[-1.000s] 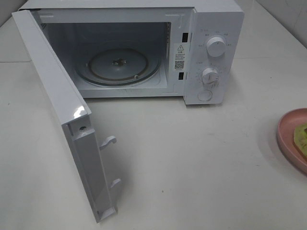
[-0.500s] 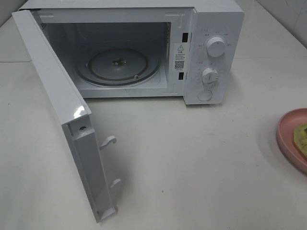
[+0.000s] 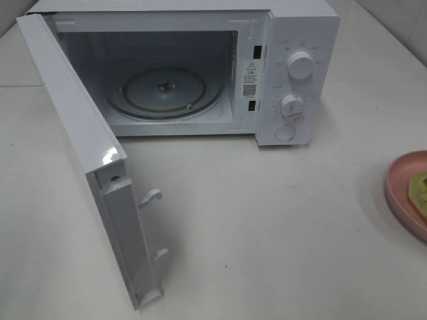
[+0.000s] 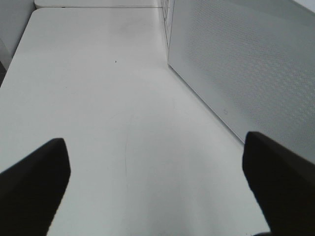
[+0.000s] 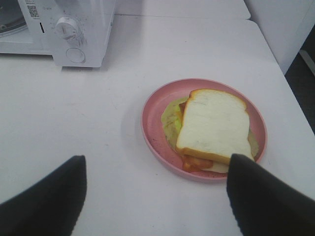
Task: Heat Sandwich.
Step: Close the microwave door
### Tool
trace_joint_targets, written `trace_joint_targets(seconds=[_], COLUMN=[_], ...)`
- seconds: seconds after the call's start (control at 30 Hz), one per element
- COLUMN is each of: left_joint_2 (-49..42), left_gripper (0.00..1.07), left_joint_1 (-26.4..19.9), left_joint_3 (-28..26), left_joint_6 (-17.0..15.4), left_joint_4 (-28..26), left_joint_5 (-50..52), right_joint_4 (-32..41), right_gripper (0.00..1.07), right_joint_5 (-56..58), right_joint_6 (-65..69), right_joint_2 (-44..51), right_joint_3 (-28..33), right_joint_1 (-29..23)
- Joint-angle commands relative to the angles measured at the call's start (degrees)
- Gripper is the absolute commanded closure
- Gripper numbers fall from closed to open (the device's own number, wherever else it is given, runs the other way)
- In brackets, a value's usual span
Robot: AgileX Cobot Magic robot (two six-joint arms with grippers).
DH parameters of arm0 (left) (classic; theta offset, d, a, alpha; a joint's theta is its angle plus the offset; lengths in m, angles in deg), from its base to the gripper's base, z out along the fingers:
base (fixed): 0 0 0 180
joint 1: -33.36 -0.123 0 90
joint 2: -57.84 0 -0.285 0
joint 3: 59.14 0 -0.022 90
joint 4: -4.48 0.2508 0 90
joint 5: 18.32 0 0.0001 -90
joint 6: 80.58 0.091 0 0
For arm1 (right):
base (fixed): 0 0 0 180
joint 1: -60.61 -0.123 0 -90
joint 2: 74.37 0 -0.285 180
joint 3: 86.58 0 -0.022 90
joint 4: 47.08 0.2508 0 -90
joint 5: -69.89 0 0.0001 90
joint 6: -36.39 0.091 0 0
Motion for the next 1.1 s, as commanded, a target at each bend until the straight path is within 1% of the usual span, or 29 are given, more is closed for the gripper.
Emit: trace_joint_targets(seconds=[0.03,0.07,0.1,0.13,0.23,0.27,0.3,0.37,0.4,0.43,0.5,0.53,0.57,0.6,0.67,0.7,0.73,0.8,0.83,0.87,1.0,1.03,1.1], left_joint_2=[3.9,5.2,7.7,7.7,11.3,11.3,13.6,15.9,15.9,18.7,21.5,23.9,23.9,25.0,27.2,28.9,28.9,29.9,30.6,30.6,31.6,31.6,31.6], left_gripper=[0.37,0.42,0.53,0.53,0.66,0.66,0.73,0.81,0.81,0.87,0.95,1.04,1.04,1.07,1.07,1.07,1.07,1.07,1.07,1.07,1.07,1.07,1.07], left_joint_1=[-0.2,-0.2,-0.2,-0.2,-0.2,-0.2,-0.2,-0.2,-0.2,-0.2,-0.2,-0.2,-0.2,-0.2,-0.2,-0.2,-0.2,-0.2,-0.2,-0.2,-0.2,-0.2,-0.2], left_joint_3=[-0.4,-0.4,-0.4,-0.4,-0.4,-0.4,-0.4,-0.4,-0.4,-0.3,-0.3,-0.1,-0.1,0.1,0.8,2.2,2.2,3.8,5.8,5.8,9.6,9.6,11.3], left_joint_6=[-0.1,-0.1,-0.1,-0.1,-0.1,-0.1,-0.1,-0.1,-0.1,-0.1,-0.1,-0.1,-0.1,0.0,0.1,0.1,0.1,0.1,0.1,0.1,0.1,0.1,0.1], left_joint_4=[-0.1,-0.1,-0.2,-0.2,-0.3,-0.3,-0.3,-0.3,-0.3,-0.3,-0.3,-0.3,-0.3,-0.3,-0.3,-0.3,-0.3,-0.3,-0.3,-0.3,-0.3,-0.3,-0.1], left_joint_5=[3.8,4.7,6.1,6.1,7.6,7.6,8.2,9.3,9.3,10.5,11.7,13.5,13.5,14.7,17.8,22.2,22.2,26.4,30.5,30.5,39.0,39.0,42.1], right_joint_4=[-0.1,-0.1,-0.1,-0.1,-0.1,-0.1,-0.1,-0.1,-0.1,-0.1,-0.1,-0.1,-0.1,-0.1,-0.1,-0.1,-0.1,-0.1,-0.1,-0.1,-0.1,-0.1,-0.1], right_gripper=[0.32,0.32,0.32,0.32,0.32,0.32,0.32,0.32,0.32,0.32,0.32,0.32,0.32,0.32,0.32,0.32,0.32,0.32,0.32,0.32,0.32,0.32,0.32], right_joint_5=[-0.6,-0.6,-0.6,-0.6,-0.6,-0.6,-0.6,-0.6,-0.6,-0.6,-0.6,-0.6,-0.6,-0.6,-0.6,-0.6,-0.6,-0.6,-0.6,-0.6,-0.6,-0.6,-0.6], right_joint_6=[0.4,0.4,0.4,0.4,0.4,0.4,0.4,0.4,0.4,0.4,0.4,0.4,0.4,0.4,0.4,0.4,0.4,0.4,0.4,0.4,0.4,0.4,0.4], right_joint_2=[1.7,1.7,1.7,1.7,1.7,1.7,1.7,1.7,1.7,1.7,1.7,1.7,1.7,1.7,1.7,1.7,1.7,1.7,1.7,1.7,1.7,1.7,1.7], right_joint_3=[0.1,0.1,0.1,0.1,0.1,0.1,0.1,0.1,0.1,0.1,0.1,0.1,0.1,0.1,0.1,0.1,0.1,0.1,0.1,0.1,0.1,0.1,0.1], right_joint_1=[0.2,0.2,0.2,0.2,0.2,0.2,0.2,0.2,0.2,0.2,0.2,0.2,0.2,0.2,0.2,0.2,0.2,0.2,0.2,0.2,0.2,0.2,0.2])
